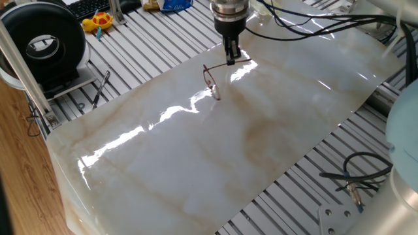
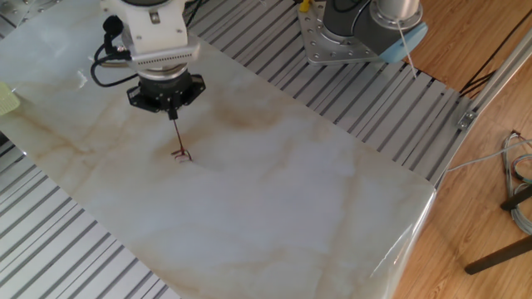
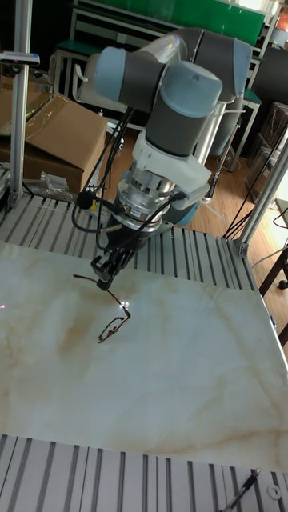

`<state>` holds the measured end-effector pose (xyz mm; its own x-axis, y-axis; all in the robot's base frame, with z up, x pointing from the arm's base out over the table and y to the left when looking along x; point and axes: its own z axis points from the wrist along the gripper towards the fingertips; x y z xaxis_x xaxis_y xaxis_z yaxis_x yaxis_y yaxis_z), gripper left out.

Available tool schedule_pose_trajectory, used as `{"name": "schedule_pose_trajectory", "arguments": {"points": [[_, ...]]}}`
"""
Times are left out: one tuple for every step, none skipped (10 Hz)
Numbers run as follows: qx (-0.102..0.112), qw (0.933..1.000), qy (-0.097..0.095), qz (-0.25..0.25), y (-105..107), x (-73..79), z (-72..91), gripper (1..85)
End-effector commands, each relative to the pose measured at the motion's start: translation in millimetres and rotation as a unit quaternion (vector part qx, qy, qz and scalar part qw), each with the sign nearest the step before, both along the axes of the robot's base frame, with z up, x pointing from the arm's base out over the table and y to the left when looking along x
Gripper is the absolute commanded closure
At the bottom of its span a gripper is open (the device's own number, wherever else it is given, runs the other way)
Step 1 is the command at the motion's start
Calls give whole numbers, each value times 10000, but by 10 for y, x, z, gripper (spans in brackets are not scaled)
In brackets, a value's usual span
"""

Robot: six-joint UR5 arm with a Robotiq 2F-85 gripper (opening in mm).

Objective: Unfold the leg of the glasses (with one hand)

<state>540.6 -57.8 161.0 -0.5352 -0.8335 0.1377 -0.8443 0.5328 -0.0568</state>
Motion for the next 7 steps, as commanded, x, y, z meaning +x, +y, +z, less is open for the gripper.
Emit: {"name": "schedule_pose_trajectory", "arguments": {"points": [[13,10000,-28,-29,49,-13,104,843],[74,10000,-43,-27,80,-5,99,843],[67,10000,-68,15,76,10,100,843],[-32,9999,-76,64,-4,3,100,843],[-55,9999,-76,111,-61,-17,107,843],[-62,9998,-70,149,-112,-31,110,843],[-62,9998,-96,184,-147,-26,102,843]]}}
